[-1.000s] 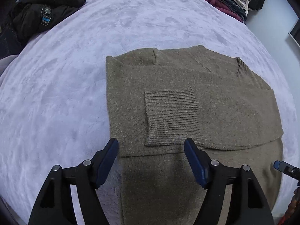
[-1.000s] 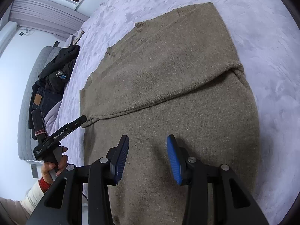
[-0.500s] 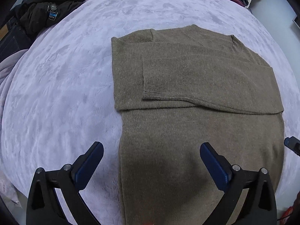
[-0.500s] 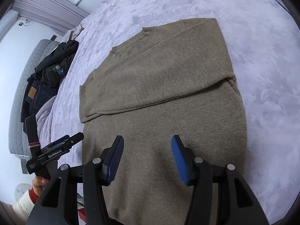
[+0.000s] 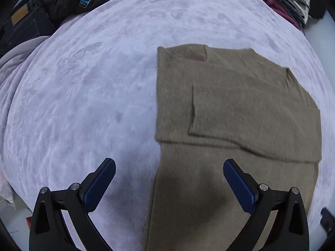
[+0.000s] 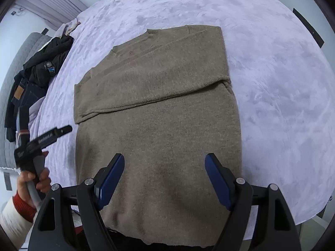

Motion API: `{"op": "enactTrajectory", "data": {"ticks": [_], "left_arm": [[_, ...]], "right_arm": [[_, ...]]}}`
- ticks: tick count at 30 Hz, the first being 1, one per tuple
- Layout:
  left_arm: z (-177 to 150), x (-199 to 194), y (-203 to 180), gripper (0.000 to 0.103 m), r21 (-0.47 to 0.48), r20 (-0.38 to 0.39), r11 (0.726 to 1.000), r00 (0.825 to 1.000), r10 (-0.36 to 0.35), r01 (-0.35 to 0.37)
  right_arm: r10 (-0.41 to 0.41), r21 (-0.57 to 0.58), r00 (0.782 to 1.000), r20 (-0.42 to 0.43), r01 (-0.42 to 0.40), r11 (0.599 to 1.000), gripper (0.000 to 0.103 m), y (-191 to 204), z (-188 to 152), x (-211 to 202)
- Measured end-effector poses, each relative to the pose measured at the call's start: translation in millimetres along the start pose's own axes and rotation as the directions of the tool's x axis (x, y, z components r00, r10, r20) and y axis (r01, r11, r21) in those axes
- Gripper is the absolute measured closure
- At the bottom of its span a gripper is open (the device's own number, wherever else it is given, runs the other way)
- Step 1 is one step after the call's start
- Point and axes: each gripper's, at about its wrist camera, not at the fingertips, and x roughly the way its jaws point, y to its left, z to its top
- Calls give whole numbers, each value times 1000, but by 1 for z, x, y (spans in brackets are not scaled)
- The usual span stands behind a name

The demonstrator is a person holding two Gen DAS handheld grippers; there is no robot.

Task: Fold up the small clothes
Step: 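Move both open grippers over the sweater hem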

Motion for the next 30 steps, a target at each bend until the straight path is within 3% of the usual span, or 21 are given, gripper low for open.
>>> {"op": "enactTrajectory", "data": {"ticks": [3,7,12,17,22,30], "left_arm": [[21,22,-5,0,-2,31,999,999,42,-42],[31,54,-3,0,34,-6,987,988,155,-155],[23,47,24,0,22,-42,983,982,183,-183],[-3,9,24,0,91,-42,988,990,133,-128],[-32,-36,-7,0,187,-28,979,995,93,-86],[-71,-82,-60,0,255,-69,966,997,-17,34]], "right_arm": [[-2,6,1000,-10,2,1000,21,1,-5,-1],[-9,7,1000,-21,9,1000,21,4,-9,-2],[-1,9,1000,-16,1,1000,21,5,-7,-8],[20,33,1000,2,-20,999,21,5,2,-15],[18,40,999,34,-19,999,21,8,14,-29],[5,49,1000,19,-6,999,21,0,14,-46]]}}
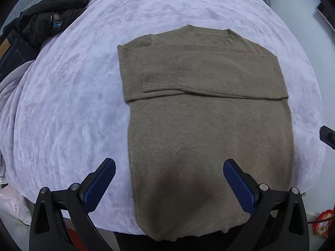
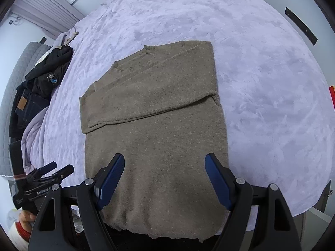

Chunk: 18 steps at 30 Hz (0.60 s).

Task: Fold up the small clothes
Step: 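Move both open grippers over the sweater hem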

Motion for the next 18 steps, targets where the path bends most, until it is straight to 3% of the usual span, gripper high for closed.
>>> {"op": "enactTrajectory", "data": {"ticks": [7,14,18], "left_arm": [[-26,-15,-23,0,-20,-10,999,999,33,-33],[-51,-20,-18,0,-118,-32,990,996,79,-82],[-60,-23,-15,0,-121,-34,989,996,88,-91]], "right_arm": [[43,-31,998,-48,-45,999,21,-9,-10,0],[99,-88,991,-95,-108,990,21,-17,-18,11],[113,-91,990,-87,-121,988,21,-18,-25,7]]}}
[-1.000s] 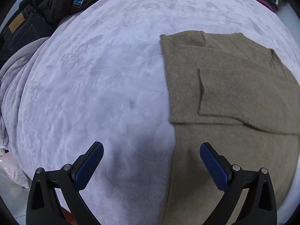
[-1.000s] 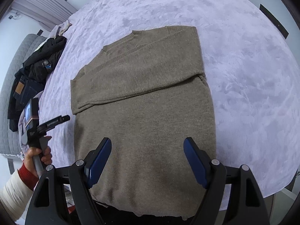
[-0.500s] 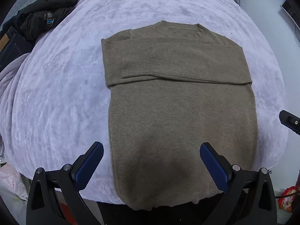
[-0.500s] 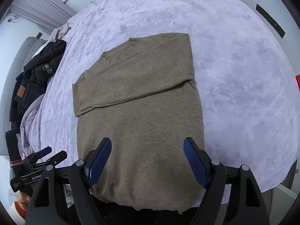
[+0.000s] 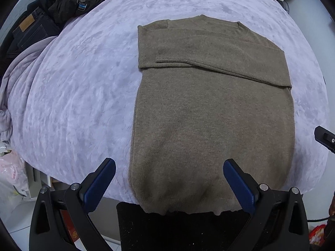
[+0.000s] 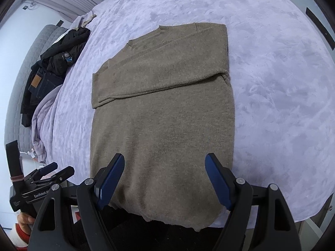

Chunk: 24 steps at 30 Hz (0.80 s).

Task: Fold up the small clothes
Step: 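Move both open grippers over the sweater hem, then grasp the sweater hem with the left gripper while the right gripper grasps it too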

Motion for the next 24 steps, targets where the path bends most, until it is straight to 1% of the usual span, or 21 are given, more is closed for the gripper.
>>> {"op": "enactTrajectory", "data": {"ticks": [3,6,9,11,14,18,20,22,24], "left_arm": [[-5,-2,3,0,9,9,1000,1000,-3,3],[-12,-2,8,0,22,17,1000,1000,-20,19],[-24,4,13,0,37,6,999,999,-36,36],[-35,11,20,0,50,-5,998,999,-41,42],[-54,23,30,0,67,-32,997,999,-44,46],[-78,33,46,0,79,-18,996,999,-33,35],[-88,40,58,0,70,-28,996,998,-56,58],[-97,51,71,0,52,-48,994,994,-97,99],[-104,66,81,0,43,-78,983,981,-176,180]], "right_arm": [[15,6,1000,11,-15,1000,21,2,-8,-3],[10,3,1000,13,-10,1000,21,6,-17,-1],[-2,21,1000,17,1,1000,21,9,-31,0],[5,38,1000,20,-6,999,21,10,-45,2],[-19,59,1000,22,18,998,21,10,-66,5],[-17,93,1000,12,16,996,21,5,-99,11],[-25,107,1000,1,24,994,21,0,-116,15],[-14,122,1000,-12,15,992,21,-5,-131,20],[-3,136,1000,-27,7,991,21,-13,-144,25]]}}
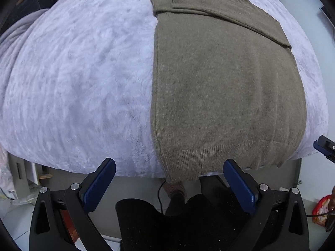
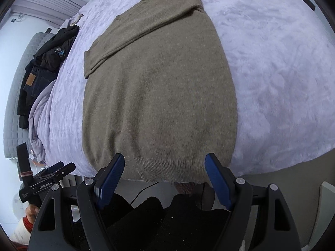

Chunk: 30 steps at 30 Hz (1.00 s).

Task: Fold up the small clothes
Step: 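Grasp the sweater hem with the left gripper while the right gripper grasps it too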

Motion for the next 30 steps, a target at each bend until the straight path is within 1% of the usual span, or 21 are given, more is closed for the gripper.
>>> {"op": "enactTrajectory", "data": {"ticks": [3,4,7,10,12,15,17,19,20,21,22,23,25,28,29,30], "left_arm": [[-5,19,10,0,8,-12,994,994,-109,109],[-5,26,12,0,16,-15,991,991,-133,133],[-4,48,13,0,41,-32,983,983,-179,180],[-2,63,9,0,78,-43,974,976,-211,214],[-3,70,6,0,96,-46,968,972,-228,232],[-1,74,6,0,111,-45,959,966,-256,259],[1,74,8,0,101,-45,948,953,-298,301],[1,70,12,0,91,-53,929,933,-356,360],[0,68,12,0,86,-60,915,919,-389,393],[-1,66,16,0,84,-66,904,907,-415,420],[0,66,13,0,83,-69,896,899,-432,437],[0,67,10,0,87,-73,893,896,-437,442],[1,75,3,0,95,-80,903,907,-414,420],[3,77,-3,0,86,-76,916,919,-387,393],[3,76,-4,7,83,-71,918,921,-384,389],[2,73,-4,15,82,-62,924,927,-369,374]], "right_arm": [[15,19,999,-29,-14,1000,21,-16,-15,14],[15,19,999,-40,-14,1000,21,-22,-19,20],[13,12,998,-57,-12,1000,21,-40,-27,38],[35,14,998,-59,-35,999,21,-57,-26,53],[31,10,998,-61,-30,1000,21,-66,-24,63],[92,28,994,-64,-91,995,21,-76,-20,75],[160,36,983,-85,-157,987,20,-81,-18,83],[224,30,969,-105,-222,975,20,-81,-18,88],[261,28,959,-115,-259,965,20,-80,-19,90],[308,29,943,-122,-307,951,20,-79,-20,91],[340,33,932,-124,-339,940,20,-79,-21,92],[373,42,919,-126,-371,928,20,-79,-21,93],[409,61,904,-130,-404,913,20,-81,-19,99],[441,114,888,-130,-428,897,20,-89,-16,108],[449,137,884,-130,-433,891,22,-92,-16,111],[455,163,881,-130,-433,886,28,-94,-16,113]]}}
